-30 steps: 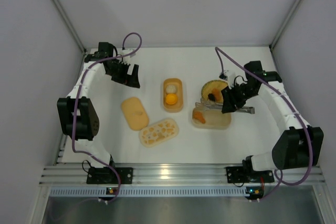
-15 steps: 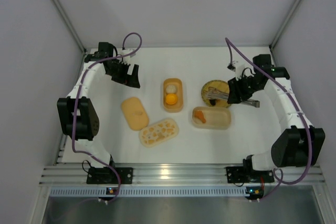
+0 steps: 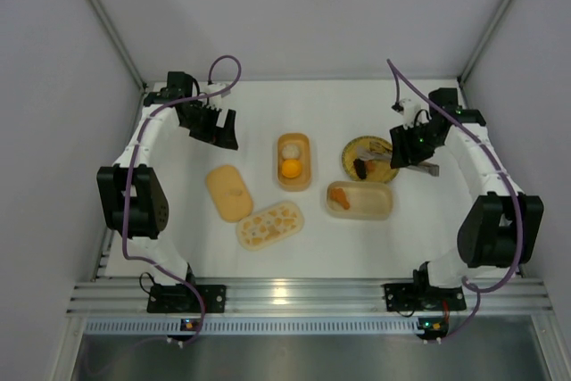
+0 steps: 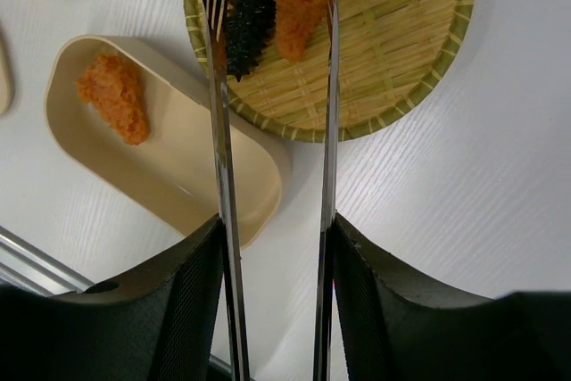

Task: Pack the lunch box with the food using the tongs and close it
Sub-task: Pick up the fake food from the plate.

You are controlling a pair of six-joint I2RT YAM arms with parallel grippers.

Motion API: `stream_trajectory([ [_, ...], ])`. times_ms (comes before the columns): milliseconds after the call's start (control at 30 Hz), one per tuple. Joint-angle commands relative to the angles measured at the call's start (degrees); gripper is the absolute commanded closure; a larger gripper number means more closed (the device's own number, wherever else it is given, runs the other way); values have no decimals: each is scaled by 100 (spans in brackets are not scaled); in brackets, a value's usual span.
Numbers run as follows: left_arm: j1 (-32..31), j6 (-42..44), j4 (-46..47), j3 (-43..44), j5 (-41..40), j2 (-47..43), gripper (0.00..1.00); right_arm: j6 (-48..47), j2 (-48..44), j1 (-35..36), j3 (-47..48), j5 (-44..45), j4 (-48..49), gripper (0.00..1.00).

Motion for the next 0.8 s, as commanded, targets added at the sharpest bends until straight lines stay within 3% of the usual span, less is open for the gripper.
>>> stream_trajectory([
  [0, 13, 46, 31, 153, 96, -65, 2, 205, 126, -57, 300, 193, 466, 52],
  [567, 13, 81, 13, 126, 88, -48, 2, 64, 451, -48, 54, 430, 589, 53],
  [767, 13, 81, 30, 144, 114, -13, 2, -24, 390, -57, -8, 334, 466, 67],
])
